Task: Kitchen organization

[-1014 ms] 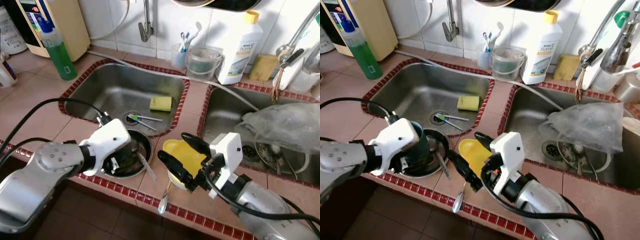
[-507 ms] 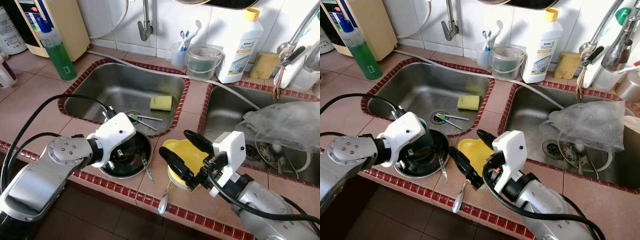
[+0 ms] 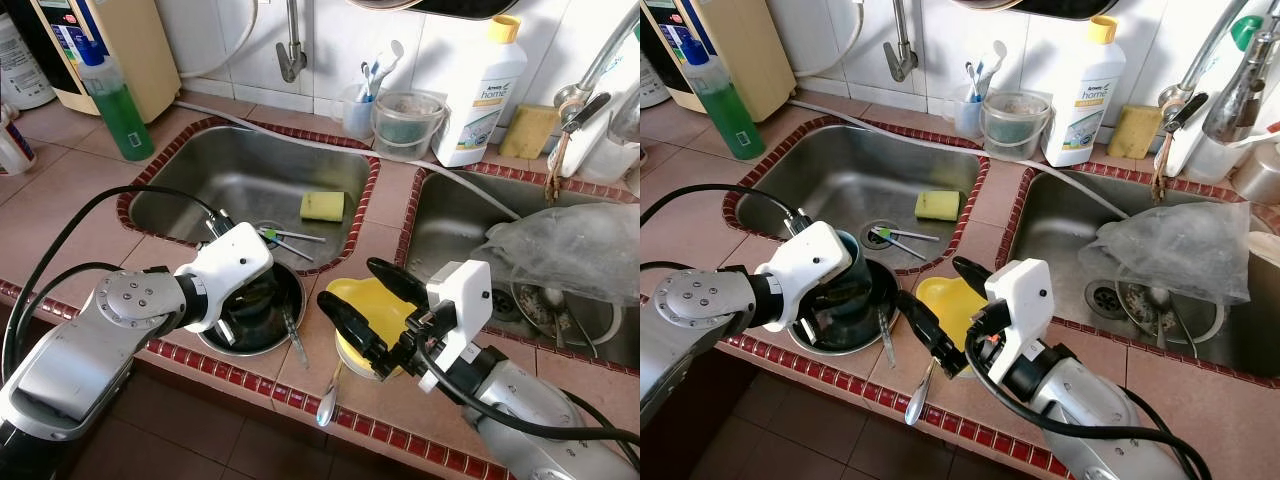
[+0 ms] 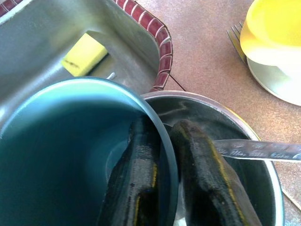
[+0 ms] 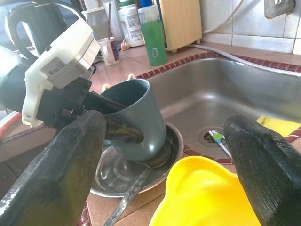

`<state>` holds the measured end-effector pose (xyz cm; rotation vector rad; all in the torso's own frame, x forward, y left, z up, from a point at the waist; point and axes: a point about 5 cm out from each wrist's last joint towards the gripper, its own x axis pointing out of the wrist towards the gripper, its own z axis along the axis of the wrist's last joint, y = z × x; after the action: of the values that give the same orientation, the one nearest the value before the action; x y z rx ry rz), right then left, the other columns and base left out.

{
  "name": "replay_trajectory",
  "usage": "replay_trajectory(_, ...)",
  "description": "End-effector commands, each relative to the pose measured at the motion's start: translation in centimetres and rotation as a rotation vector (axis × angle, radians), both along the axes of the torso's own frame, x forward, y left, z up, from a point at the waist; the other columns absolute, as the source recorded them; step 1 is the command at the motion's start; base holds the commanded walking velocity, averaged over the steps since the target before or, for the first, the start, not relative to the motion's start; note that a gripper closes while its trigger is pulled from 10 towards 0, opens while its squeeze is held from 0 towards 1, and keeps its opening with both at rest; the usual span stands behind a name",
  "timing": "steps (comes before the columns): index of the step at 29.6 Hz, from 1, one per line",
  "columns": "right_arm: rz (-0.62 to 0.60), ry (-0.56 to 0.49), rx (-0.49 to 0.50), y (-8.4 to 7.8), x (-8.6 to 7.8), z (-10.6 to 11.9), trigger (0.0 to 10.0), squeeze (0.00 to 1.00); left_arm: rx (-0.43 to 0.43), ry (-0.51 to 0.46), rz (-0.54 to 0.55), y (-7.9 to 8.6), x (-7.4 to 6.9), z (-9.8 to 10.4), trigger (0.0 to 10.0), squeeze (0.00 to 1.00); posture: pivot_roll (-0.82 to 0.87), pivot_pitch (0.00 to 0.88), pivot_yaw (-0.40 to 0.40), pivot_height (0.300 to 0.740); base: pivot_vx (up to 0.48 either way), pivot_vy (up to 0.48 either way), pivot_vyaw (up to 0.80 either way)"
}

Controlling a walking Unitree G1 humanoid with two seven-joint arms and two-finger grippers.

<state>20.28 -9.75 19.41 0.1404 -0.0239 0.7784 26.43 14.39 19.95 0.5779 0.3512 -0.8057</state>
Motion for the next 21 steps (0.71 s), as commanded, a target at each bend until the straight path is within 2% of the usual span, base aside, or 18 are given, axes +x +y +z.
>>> replay_trajectory(1, 0.002, -0.018, 0.007, -0.1, 0.1, 0.4, 10.0, 0.00, 0.005, -0.016, 0.009, 0.3, 0.2, 0.5, 0.0, 0.00, -0.07, 0.106, 0.045, 0.740, 0.000, 0.000, 0.00)
replay_trajectory(13, 0.003, -0.037, 0.015, -0.1, 0.9, 0.7, 10.0, 0.00, -0.003, -0.045, 0.011, 1.1, 0.7, 2.2, 0.0, 0.00, -0.05, 0.085, 0.035, 0.740, 0.000, 0.000, 0.00)
replay_trajectory(16, 0.004, -0.042, 0.018, -0.1, 1.1, 0.8, 10.0, 0.00, -0.050, -0.045, 0.017, 1.3, 0.7, 3.1, 0.0, 0.00, -0.06, 0.077, 0.033, 0.740, 0.000, 0.000, 0.00)
replay_trajectory(19, -0.001, -0.052, 0.026, -0.1, 1.4, 1.1, 10.0, 0.00, -0.167, -0.050, 0.037, 1.5, 0.9, 4.7, 0.0, 0.00, -0.05, 0.071, 0.028, 0.740, 0.000, 0.000, 0.00)
replay_trajectory(20, -0.006, -0.059, 0.032, -0.2, 1.6, 1.2, 10.0, 0.00, -0.208, -0.083, 0.071, 1.7, 1.3, 5.1, 0.0, 0.00, -0.05, 0.066, 0.021, 0.740, 0.000, 0.000, 0.00)
replay_trajectory(21, -0.006, -0.059, 0.032, -0.2, 1.6, 1.2, 10.0, 0.00, -0.208, -0.083, 0.071, 1.7, 1.3, 5.1, 0.0, 0.00, -0.05, 0.066, 0.021, 0.740, 0.000, 0.000, 0.00)
